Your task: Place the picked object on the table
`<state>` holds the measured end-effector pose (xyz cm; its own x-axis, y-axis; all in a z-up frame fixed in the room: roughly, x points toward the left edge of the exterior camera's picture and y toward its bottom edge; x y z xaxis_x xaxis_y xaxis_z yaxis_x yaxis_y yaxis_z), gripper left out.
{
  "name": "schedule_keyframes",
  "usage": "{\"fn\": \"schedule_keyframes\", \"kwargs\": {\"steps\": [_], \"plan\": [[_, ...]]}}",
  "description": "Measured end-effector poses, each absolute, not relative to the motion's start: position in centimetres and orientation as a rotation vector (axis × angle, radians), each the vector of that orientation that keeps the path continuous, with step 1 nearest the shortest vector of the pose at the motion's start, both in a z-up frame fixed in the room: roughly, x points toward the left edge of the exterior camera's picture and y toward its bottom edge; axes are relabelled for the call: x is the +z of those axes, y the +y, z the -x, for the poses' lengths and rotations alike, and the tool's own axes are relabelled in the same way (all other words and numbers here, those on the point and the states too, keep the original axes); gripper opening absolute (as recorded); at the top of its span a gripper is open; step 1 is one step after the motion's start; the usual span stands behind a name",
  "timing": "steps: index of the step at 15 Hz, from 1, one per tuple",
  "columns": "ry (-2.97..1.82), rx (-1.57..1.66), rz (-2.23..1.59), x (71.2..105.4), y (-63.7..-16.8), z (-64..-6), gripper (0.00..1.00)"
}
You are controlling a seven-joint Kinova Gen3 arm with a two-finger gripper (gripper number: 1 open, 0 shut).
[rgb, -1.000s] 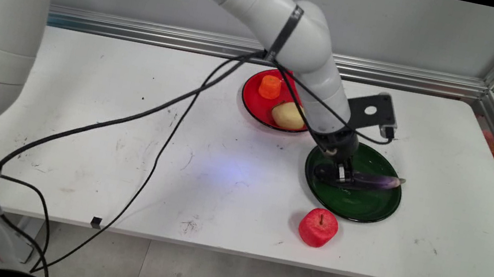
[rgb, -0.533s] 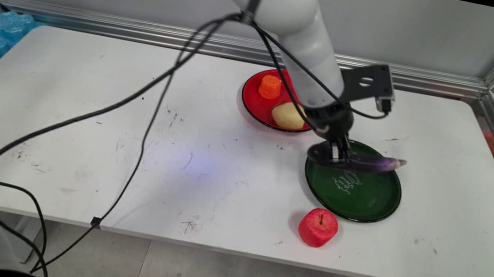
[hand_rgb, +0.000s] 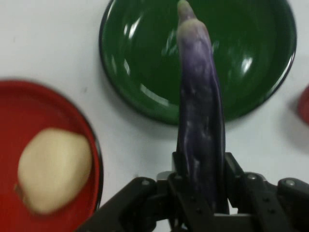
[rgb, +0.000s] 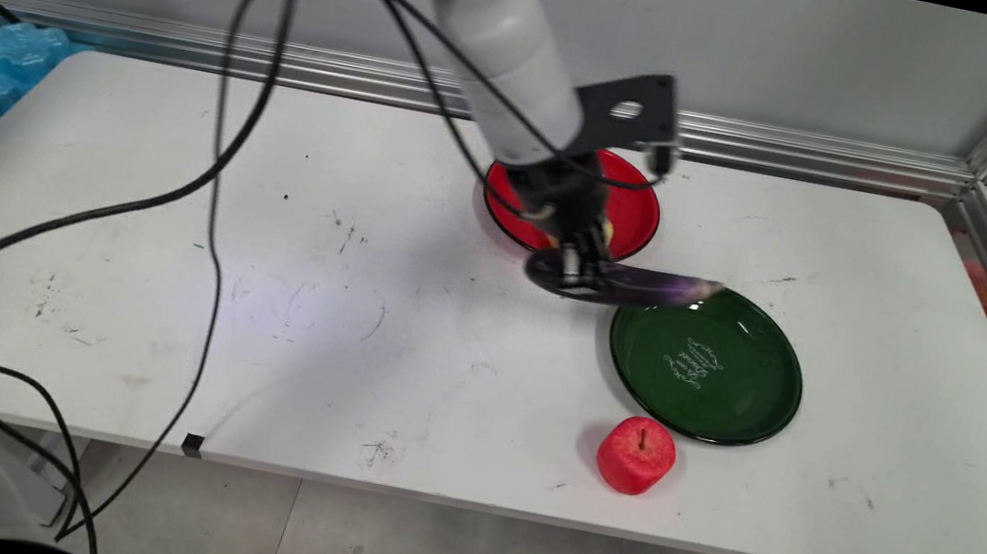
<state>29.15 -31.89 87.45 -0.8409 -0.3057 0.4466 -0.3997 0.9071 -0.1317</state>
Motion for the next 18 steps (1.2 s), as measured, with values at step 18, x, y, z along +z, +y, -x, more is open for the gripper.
{"fn": "schedule_keyframes", "kwargs": {"steps": [18], "plan": [[-2.640, 0.231, -0.639, 77.8, -33.6, -37.4, 0.00]]}}
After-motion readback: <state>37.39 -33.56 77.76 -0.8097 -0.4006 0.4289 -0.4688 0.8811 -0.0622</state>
